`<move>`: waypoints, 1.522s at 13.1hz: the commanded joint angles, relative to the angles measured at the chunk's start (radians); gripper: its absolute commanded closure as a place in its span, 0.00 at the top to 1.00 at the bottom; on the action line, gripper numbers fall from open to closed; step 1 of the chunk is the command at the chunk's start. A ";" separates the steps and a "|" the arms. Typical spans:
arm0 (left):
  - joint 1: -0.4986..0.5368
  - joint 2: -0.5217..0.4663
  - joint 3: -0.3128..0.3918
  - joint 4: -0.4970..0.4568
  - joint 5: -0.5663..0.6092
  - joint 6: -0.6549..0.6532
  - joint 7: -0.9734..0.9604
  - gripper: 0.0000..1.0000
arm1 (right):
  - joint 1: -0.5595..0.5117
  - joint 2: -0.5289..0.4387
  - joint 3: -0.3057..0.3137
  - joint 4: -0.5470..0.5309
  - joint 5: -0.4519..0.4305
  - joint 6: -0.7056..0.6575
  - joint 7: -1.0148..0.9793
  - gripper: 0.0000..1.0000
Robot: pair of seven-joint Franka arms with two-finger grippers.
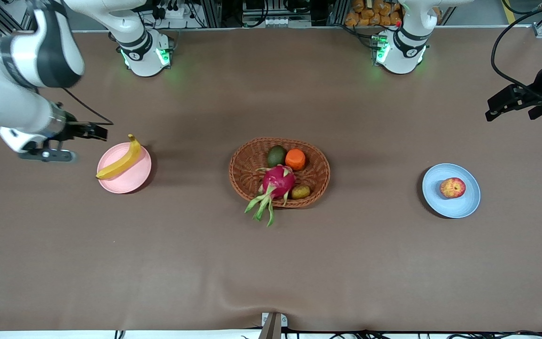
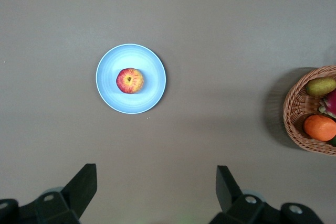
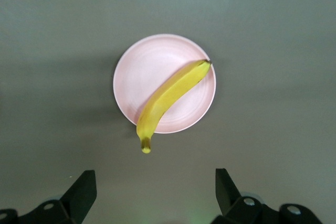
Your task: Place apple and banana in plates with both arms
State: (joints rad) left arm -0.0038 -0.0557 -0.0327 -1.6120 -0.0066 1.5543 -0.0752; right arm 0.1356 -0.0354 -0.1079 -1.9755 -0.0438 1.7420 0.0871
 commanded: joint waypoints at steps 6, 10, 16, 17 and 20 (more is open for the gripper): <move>-0.004 0.014 -0.004 0.029 0.007 -0.020 0.002 1.00 | -0.071 0.025 0.010 0.369 0.068 -0.209 -0.063 1.00; -0.004 0.014 -0.004 0.027 0.007 -0.020 0.000 1.00 | -0.057 0.042 0.016 0.418 0.076 -0.219 -0.121 1.00; -0.004 0.014 -0.004 0.027 0.007 -0.020 0.003 1.00 | -0.065 0.031 0.017 0.434 0.084 -0.211 -0.121 1.00; -0.004 0.016 -0.004 0.027 0.007 -0.020 0.003 1.00 | -0.057 0.023 0.022 0.434 0.081 -0.214 -0.121 1.00; -0.002 0.019 -0.004 0.027 0.007 -0.020 0.005 1.00 | -0.057 0.017 0.030 0.431 0.073 -0.225 -0.119 1.00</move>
State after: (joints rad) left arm -0.0047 -0.0544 -0.0350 -1.6117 -0.0066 1.5543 -0.0752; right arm 0.0786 -0.0144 -0.0809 -1.5602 0.0263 1.5418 -0.0216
